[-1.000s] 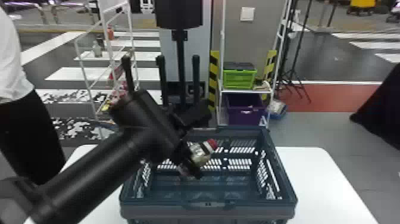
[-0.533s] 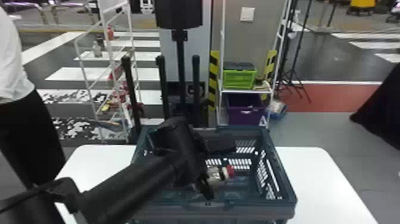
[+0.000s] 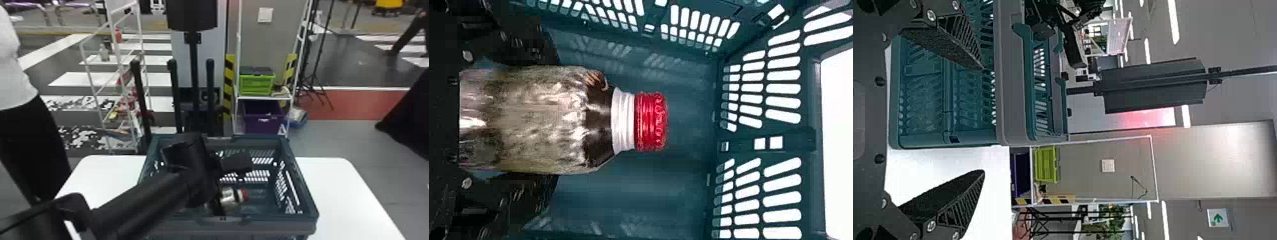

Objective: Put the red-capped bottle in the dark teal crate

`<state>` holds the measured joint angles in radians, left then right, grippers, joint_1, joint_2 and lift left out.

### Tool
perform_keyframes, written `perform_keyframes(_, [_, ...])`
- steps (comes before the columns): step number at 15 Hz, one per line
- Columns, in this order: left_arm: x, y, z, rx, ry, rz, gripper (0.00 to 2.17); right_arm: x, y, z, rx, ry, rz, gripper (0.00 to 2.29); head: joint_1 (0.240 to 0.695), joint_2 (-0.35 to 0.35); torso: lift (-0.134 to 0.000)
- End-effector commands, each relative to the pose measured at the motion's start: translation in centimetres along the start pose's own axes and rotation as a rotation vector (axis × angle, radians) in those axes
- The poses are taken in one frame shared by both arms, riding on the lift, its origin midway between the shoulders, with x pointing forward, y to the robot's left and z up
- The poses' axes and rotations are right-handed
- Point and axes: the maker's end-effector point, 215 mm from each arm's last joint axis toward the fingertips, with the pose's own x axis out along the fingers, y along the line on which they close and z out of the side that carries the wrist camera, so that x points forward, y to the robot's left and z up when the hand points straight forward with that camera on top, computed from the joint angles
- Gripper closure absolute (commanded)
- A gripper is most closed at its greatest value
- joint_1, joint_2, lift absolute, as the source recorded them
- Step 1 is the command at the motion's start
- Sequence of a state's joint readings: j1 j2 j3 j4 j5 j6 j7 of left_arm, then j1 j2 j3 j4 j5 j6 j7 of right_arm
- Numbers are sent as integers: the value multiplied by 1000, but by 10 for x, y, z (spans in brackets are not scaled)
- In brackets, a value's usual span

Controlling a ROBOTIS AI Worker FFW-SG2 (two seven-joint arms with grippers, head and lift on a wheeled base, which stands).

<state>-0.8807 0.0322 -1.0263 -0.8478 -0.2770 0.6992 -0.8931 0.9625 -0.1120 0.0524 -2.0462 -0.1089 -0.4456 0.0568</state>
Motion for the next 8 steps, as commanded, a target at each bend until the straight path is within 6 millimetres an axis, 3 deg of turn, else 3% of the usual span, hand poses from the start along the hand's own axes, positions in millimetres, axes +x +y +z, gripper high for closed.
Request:
perform_keyframes(1, [-7,5,3,-19,-10,19,-2,-1,0,0,0,1,0,151,499,0,0])
perform_keyframes(4, [-30,24,7,-73,-47,56,16,-2,-1,-1,-1,2,-1,151,499,0,0])
perform_keyframes(8, [-92,55,4,-273,-172,130,60,-2,-1,0,-2,-1,-2,151,499,0,0])
